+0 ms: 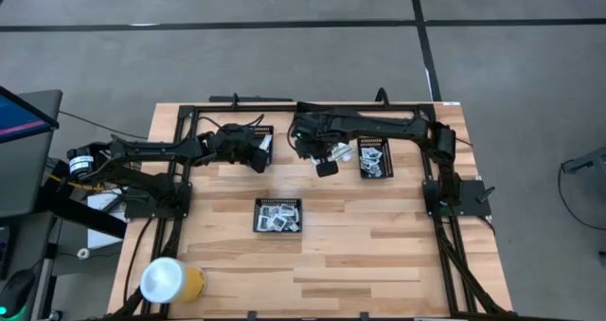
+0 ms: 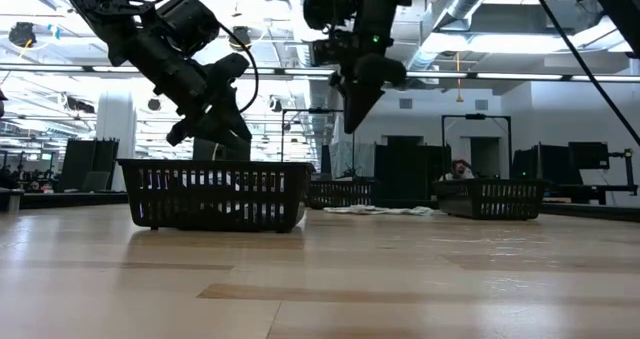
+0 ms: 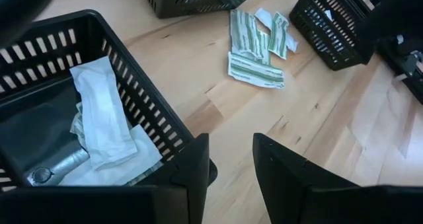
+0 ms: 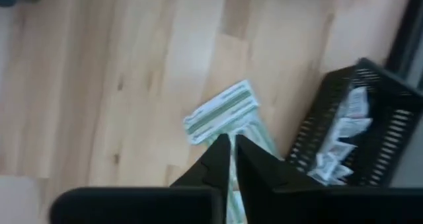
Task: Pick & Place First Aid Supplies
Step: Put the green bandage into the left black bin
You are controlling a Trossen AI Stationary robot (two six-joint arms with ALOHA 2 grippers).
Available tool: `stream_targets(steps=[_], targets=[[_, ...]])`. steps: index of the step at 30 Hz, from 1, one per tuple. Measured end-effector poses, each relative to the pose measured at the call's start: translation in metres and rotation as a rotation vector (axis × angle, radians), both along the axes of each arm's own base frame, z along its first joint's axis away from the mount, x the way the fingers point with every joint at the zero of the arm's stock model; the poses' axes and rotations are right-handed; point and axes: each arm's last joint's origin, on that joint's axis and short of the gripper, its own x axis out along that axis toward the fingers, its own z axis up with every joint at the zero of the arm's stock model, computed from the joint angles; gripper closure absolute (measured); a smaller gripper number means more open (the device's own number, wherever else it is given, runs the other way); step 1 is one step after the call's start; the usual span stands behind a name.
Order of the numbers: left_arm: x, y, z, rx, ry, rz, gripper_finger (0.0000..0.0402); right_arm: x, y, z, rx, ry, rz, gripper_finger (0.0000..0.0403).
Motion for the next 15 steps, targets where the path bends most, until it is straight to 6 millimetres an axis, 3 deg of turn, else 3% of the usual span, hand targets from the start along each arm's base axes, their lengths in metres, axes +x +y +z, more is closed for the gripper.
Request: stream_targets(steps=[11, 15], targets=[[0.002, -0.005, 0.001, 0.003, -0.008, -0.024, 0.0284, -0.004, 0.021, -0.045, 0.025, 0.063, 0.110, 0.0229], [0.003, -0.006, 0.001, 0.003, -0.010, -0.031, 0.0284, -0.006, 0.023, -0.062, 0.018, 0.057, 0.131, 0.0191]])
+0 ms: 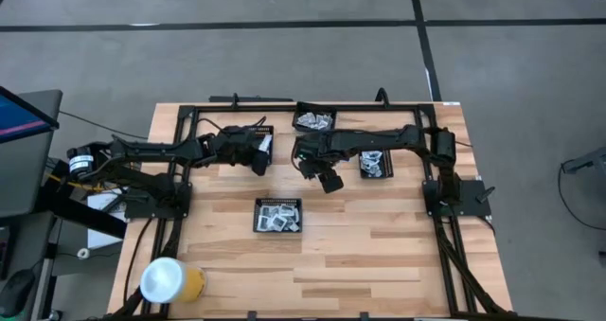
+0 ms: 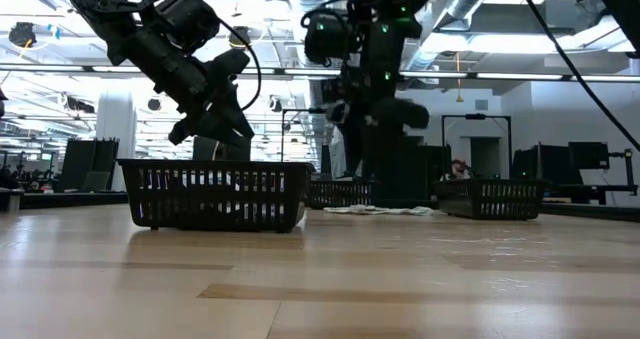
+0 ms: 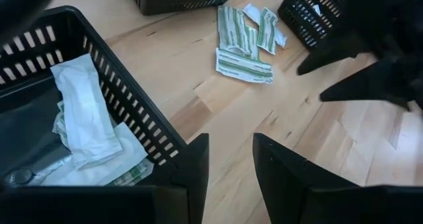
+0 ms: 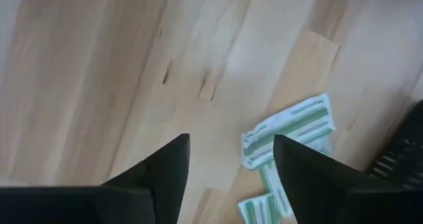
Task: Pick & Place First Aid Supplies
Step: Put the green bandage into the left black bin
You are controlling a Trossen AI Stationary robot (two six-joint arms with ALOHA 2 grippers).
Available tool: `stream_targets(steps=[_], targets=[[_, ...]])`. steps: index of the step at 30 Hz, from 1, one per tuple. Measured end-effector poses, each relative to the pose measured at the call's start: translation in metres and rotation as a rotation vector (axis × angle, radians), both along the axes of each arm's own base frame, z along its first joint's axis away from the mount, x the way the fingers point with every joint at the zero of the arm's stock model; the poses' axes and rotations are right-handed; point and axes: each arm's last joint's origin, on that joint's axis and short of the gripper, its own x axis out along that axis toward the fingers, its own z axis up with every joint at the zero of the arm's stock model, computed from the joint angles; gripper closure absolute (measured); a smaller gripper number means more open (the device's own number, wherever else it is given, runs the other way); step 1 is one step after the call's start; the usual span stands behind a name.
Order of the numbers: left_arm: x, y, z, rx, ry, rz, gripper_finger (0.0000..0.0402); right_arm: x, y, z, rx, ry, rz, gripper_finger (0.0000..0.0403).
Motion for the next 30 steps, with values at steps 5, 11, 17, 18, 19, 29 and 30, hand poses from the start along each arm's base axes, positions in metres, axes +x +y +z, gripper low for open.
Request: stream_targets(steps=[5, 11, 17, 18, 19, 29, 30], targets=[[0.000, 0.000, 0.000, 0.000, 0.000, -0.001, 0.0284, -0.004, -0.002, -0.017, -0.016, -0.010, -0.009, 0.0184], [0.000, 0.000, 0.000, 0.000, 0.000, -0.001, 0.0284, -0.009, -0.009, -0.033, -0.019, -0.023, -0.028, 0.0210], [0.000, 0.000, 0.000, 0.000, -0.001, -0.001, 0.0284, -0.009, -0.018, -0.039, -0.028, -0.059, -0.052, 0.0245], [0.000, 0.000, 0.000, 0.000, -0.001, -0.001, 0.0284, -0.009, -0.019, -0.038, -0.028, -0.063, -0.055, 0.0251], [0.000, 0.000, 0.000, 0.000, -0.001, -0.001, 0.0284, -0.009, -0.020, -0.039, -0.029, -0.064, -0.056, 0.0255], [0.000, 0.000, 0.000, -0.005, -0.006, 0.003, 0.0284, -0.004, -0.020, -0.062, -0.030, -0.018, -0.030, 0.0276], [0.000, 0.000, 0.000, -0.005, -0.006, 0.003, 0.0284, -0.004, -0.020, -0.063, -0.030, -0.012, -0.029, 0.0276]])
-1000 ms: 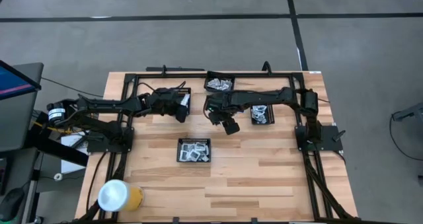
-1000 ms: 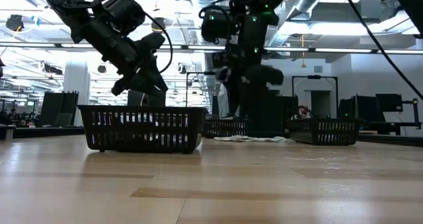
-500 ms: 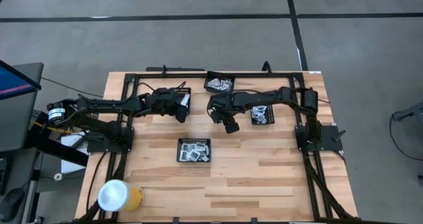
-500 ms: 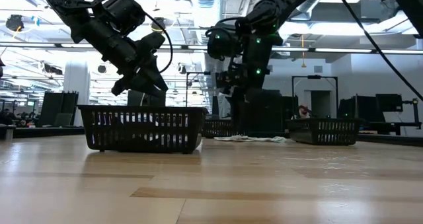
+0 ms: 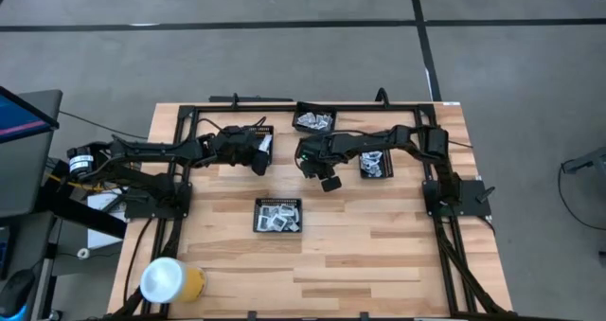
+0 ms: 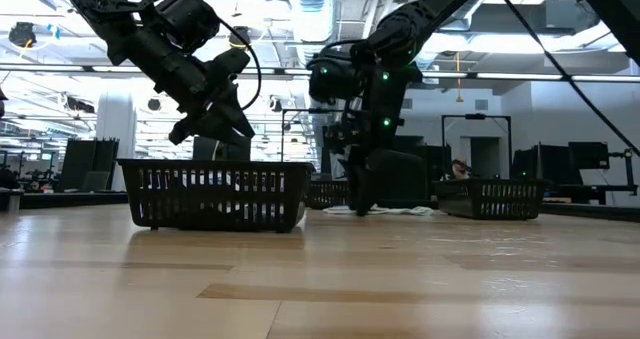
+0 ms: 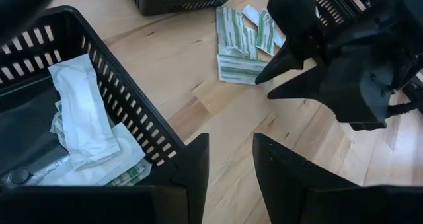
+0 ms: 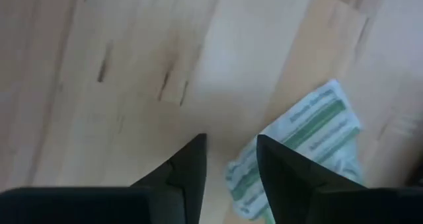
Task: Pick & Place First Aid Supplies
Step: Put the green bandage into the left black bin
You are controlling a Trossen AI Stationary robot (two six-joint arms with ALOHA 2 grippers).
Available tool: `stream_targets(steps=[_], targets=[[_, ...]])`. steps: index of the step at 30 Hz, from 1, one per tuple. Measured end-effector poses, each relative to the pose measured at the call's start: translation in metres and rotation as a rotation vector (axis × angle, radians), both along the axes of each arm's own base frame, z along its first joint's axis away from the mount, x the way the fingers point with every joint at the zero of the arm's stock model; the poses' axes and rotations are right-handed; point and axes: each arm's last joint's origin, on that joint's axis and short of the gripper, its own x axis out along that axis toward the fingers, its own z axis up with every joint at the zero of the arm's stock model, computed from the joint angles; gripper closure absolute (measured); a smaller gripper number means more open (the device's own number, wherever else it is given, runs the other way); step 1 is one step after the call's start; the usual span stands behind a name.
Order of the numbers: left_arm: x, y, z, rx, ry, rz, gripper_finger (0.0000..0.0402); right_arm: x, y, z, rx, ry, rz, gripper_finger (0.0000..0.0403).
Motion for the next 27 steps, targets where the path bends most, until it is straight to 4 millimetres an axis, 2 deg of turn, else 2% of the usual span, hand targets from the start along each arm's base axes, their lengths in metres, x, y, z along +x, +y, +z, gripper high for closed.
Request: stream_targets(steps=[4, 9, 11, 18, 27], targets=[[0.000, 0.000, 0.000, 0.000, 0.000, 0.000, 0.0284, 0.000, 0.001, -0.002, -0.019, 0.016, -0.020, 0.0293], [0.000, 0.000, 0.000, 0.000, 0.000, 0.000, 0.0284, -0.002, 0.002, -0.003, -0.011, 0.025, -0.031, 0.0374], [0.000, 0.000, 0.000, 0.000, 0.000, 0.000, 0.0284, -0.002, 0.002, -0.002, -0.004, 0.032, -0.049, 0.0394], [0.000, 0.000, 0.000, 0.001, -0.002, 0.000, 0.0284, 0.002, 0.005, 0.008, 0.015, 0.069, -0.093, 0.0400], [0.000, 0.000, 0.000, 0.001, -0.003, 0.000, 0.0284, 0.018, 0.002, 0.047, 0.005, 0.014, -0.090, 0.0402]])
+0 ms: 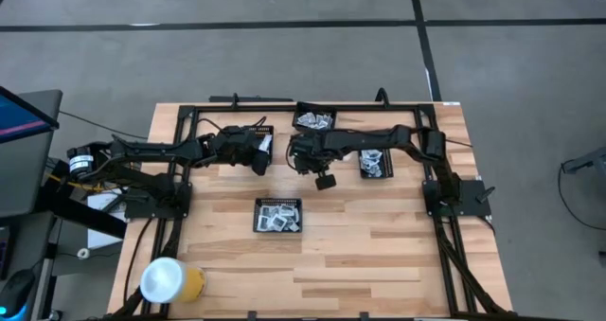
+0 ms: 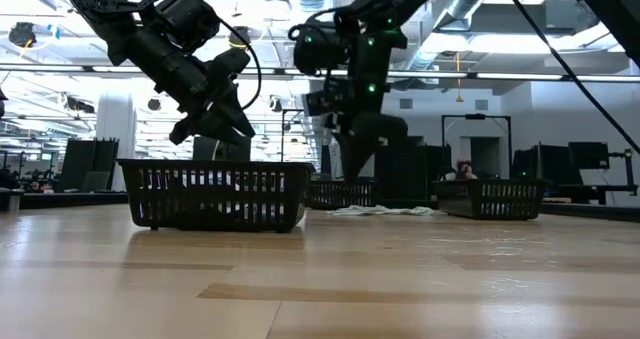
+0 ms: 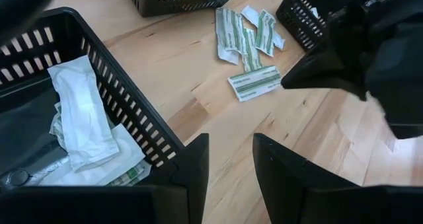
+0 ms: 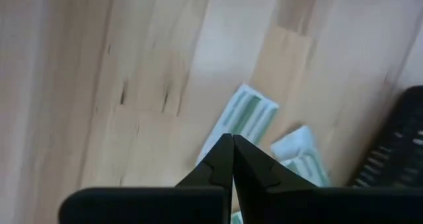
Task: Pick & Place First Aid Supplies
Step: Put the green bandage into the left black bin
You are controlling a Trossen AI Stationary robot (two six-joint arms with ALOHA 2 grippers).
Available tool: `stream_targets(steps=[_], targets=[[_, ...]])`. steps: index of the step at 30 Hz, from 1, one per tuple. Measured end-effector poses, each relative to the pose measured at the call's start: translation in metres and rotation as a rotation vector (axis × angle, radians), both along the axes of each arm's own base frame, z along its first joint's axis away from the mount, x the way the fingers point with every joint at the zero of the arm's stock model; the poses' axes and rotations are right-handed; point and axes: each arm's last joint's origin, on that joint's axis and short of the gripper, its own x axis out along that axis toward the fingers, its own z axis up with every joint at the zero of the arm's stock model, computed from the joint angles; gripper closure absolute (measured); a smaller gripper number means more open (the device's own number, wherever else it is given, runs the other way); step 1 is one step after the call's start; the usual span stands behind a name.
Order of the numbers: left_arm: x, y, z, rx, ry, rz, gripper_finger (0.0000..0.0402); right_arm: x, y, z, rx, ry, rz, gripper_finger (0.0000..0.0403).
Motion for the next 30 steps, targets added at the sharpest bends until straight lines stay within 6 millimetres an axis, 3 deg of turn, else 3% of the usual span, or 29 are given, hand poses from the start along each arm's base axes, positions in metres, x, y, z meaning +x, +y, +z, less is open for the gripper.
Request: stream_targets(steps=[7, 15, 24, 30], targets=[[0.000, 0.000, 0.000, 0.000, 0.000, 0.000, 0.0284, -0.016, -0.012, -0.005, -0.006, 0.136, -0.014, 0.0384], [0.000, 0.000, 0.000, 0.001, -0.003, 0.000, 0.0284, -0.028, -0.027, -0.009, 0.024, 0.206, -0.042, 0.0294], [0.000, 0.000, 0.000, 0.001, -0.003, -0.001, 0.0284, -0.022, -0.012, -0.009, 0.055, 0.194, 0.103, 0.0189], [0.000, 0.000, 0.000, 0.001, -0.004, -0.001, 0.0284, -0.015, -0.010, -0.009, 0.032, 0.138, 0.148, 0.0171]])
